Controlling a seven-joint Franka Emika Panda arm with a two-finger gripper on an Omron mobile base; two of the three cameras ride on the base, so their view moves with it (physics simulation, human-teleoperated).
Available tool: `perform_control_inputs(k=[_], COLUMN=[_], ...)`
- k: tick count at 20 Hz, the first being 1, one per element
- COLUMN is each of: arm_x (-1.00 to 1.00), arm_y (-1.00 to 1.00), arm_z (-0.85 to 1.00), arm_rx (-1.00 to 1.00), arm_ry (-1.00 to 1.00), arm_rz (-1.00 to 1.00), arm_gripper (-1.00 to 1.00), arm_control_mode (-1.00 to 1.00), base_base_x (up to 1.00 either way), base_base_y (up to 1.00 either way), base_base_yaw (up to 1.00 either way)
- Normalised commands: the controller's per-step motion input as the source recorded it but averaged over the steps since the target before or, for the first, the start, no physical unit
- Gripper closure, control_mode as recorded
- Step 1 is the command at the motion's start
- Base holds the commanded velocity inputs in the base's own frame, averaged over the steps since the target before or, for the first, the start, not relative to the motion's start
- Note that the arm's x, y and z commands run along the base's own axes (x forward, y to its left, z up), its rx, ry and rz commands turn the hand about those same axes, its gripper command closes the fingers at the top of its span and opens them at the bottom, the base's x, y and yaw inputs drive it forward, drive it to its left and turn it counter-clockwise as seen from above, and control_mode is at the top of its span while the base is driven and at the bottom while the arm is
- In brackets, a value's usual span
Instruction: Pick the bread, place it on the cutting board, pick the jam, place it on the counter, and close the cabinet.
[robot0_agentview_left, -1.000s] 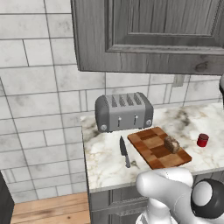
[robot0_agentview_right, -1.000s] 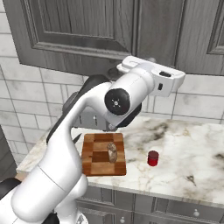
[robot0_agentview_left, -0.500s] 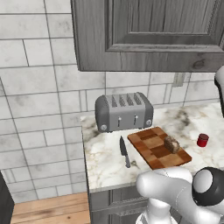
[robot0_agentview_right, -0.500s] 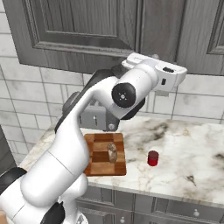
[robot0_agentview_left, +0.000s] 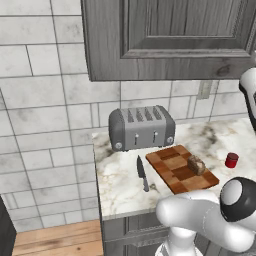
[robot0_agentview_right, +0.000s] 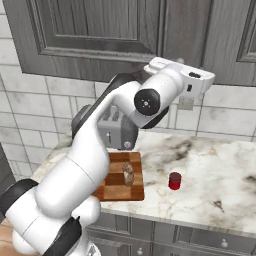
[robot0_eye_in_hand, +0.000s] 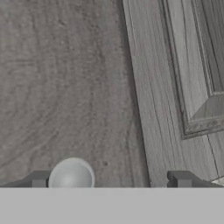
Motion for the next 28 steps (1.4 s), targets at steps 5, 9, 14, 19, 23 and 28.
perform_control_inputs(k=[5, 9, 14, 19, 23, 28], arm_x=[0.31, 0.33, 0.35, 0.35, 0.33, 0.31], arm_y=[-0.13, -0.13, -0.12, -0.12, -0.10, -0.09], arm_z=[-0.04, -0.06, -0.07, -0.07, -0.07, -0.07], arm_rx=[0.00, 0.00, 0.00, 0.00, 0.00, 0.00], arm_ry=[-0.01, 0.00, 0.00, 0.00, 0.00, 0.00], arm_rz=[0.00, 0.00, 0.01, 0.01, 0.00, 0.00], arm_gripper=[-1.00, -1.00, -1.00, -1.00, -1.00, -1.00], arm_control_mode=[-1.00, -1.00, -1.00, -1.00, -1.00, -1.00], base_base_x=[0.00, 0.00, 0.00, 0.00, 0.00, 0.00], base_base_y=[0.00, 0.00, 0.00, 0.00, 0.00, 0.00], base_base_yaw=[0.00, 0.00, 0.00, 0.00, 0.00, 0.00])
